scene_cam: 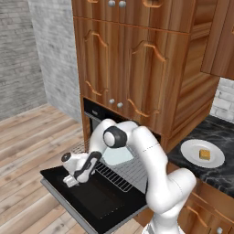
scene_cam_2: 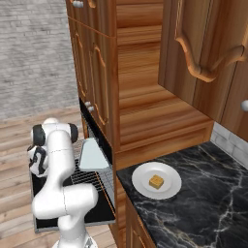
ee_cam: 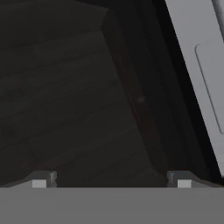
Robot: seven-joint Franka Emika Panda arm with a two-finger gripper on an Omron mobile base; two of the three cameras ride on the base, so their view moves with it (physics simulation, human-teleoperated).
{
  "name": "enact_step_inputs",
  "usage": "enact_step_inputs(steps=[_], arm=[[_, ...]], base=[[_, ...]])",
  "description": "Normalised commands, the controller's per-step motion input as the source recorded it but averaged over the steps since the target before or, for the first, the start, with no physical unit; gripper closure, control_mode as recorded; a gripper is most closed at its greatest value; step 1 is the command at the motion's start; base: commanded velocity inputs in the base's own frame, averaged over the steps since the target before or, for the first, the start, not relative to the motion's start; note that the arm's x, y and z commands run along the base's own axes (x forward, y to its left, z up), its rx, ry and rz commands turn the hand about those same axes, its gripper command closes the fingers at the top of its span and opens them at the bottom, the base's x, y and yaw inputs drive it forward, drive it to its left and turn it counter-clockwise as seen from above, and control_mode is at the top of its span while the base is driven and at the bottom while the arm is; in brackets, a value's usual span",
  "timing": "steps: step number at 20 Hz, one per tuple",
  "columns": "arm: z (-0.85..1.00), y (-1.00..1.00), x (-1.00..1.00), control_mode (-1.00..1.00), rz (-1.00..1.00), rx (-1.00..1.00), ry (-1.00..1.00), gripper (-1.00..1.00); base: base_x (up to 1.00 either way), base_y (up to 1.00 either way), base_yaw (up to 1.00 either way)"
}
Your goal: Take the baked cake out of the oven and place it on the plate for cooling. Then close the oven door.
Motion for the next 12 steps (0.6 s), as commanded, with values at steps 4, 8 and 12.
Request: enact_step_inputs(steps=[4, 8, 12], arm=[[-0.32, 0.0, 0.48, -1.0, -0.01, -0.09, 0.08, -1.0], [-0.41, 0.0, 0.3, -1.0, 0.0, -0.08, 0.04, -1.0], [-0.43, -0.01, 0.21, -1.0, 0.0, -0.04, 0.0, -1.0]], base=[[0.0, 0.0, 0.0], [0.0, 0.0, 0.0], [0.0, 0.0, 0.0]])
